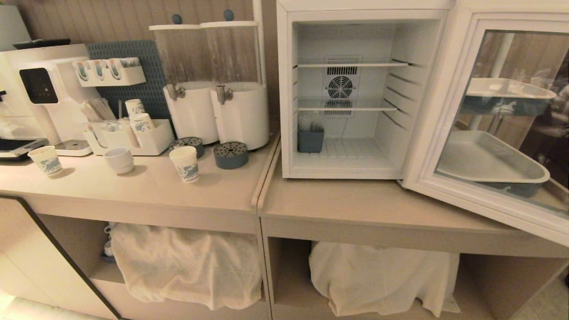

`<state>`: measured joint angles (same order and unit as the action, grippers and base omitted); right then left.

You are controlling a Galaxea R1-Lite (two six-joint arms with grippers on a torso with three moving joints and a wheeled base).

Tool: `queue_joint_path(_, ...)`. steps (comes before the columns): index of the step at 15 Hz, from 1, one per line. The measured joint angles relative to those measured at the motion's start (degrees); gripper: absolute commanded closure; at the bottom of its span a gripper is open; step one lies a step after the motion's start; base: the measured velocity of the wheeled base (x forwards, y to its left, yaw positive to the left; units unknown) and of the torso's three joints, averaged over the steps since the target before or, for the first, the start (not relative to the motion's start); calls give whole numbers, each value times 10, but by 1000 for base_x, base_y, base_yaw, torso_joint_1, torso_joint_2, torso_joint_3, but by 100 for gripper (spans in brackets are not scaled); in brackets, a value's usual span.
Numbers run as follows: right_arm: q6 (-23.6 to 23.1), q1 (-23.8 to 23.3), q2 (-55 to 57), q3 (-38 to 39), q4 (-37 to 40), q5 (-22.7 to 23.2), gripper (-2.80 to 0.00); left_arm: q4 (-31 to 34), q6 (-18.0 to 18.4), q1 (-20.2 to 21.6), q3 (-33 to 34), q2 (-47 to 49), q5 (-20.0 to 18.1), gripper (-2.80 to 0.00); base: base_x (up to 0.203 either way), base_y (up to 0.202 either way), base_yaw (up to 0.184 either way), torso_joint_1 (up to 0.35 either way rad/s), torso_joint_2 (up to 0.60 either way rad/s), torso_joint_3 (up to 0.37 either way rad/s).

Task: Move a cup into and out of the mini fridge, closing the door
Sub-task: Close the freezer door

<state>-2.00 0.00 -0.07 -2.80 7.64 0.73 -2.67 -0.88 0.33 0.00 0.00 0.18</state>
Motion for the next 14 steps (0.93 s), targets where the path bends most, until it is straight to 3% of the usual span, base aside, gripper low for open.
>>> queue_joint_path(14, 0, 0, 0, 0, 0, 0, 0, 0, -1, 0, 0, 0, 0, 0, 0, -193, 1, 2, 3, 3)
